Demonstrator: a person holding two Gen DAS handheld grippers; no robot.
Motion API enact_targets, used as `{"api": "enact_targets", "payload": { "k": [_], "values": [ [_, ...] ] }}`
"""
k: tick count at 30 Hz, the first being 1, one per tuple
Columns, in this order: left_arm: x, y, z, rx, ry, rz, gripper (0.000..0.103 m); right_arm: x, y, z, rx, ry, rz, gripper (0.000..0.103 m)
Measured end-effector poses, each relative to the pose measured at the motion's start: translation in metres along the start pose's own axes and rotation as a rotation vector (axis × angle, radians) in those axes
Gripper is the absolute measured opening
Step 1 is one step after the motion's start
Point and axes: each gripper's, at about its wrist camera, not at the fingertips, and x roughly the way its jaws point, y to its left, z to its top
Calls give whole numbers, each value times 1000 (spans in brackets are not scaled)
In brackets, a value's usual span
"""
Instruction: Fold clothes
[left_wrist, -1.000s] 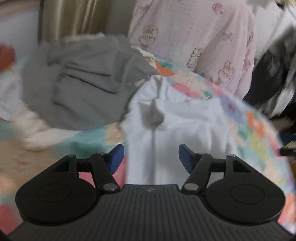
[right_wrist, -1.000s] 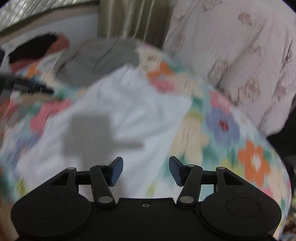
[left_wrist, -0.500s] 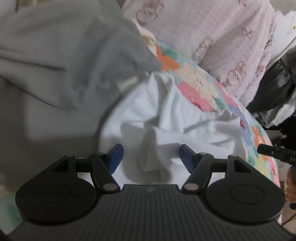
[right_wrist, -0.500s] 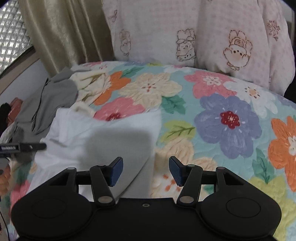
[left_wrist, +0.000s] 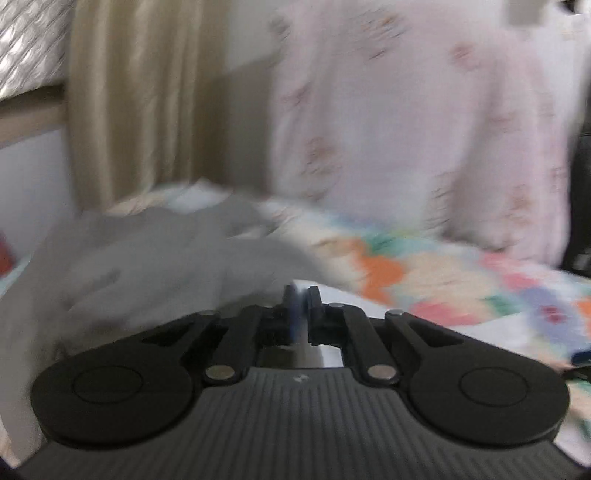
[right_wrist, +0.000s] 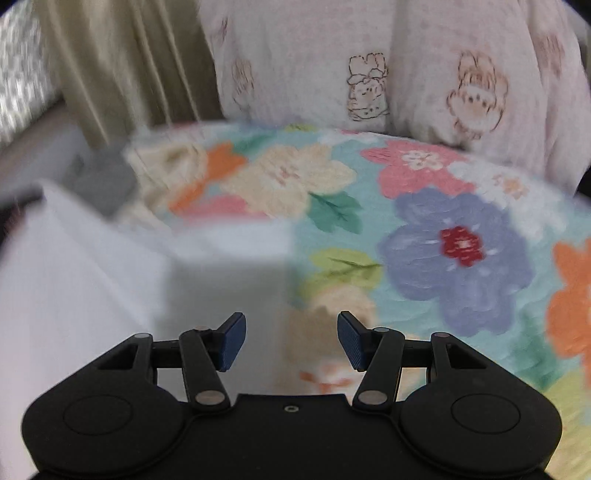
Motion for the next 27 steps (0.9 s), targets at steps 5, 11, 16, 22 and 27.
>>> {"api": "enact_targets", "payload": {
  "k": [5, 11, 16, 22, 27],
  "values": [
    [20, 31, -21, -123, 179, -96, 45, 8, -12, -11, 130, -15, 77, 61],
    [10, 23, -32, -63, 217, -94, 52, 16, -24, -10, 281, -65, 151, 61],
    [14, 20, -43, -69, 291, -113, 61, 27, -34, -6, 481, -121, 259, 64],
    [5, 20, -58, -123, 312, -99, 37, 56, 3, 9, 285, -74, 202, 66],
    [-12, 9, -64, -35, 347, -38, 42, 50, 27, 26, 124, -166, 48, 6]
  ]
}}
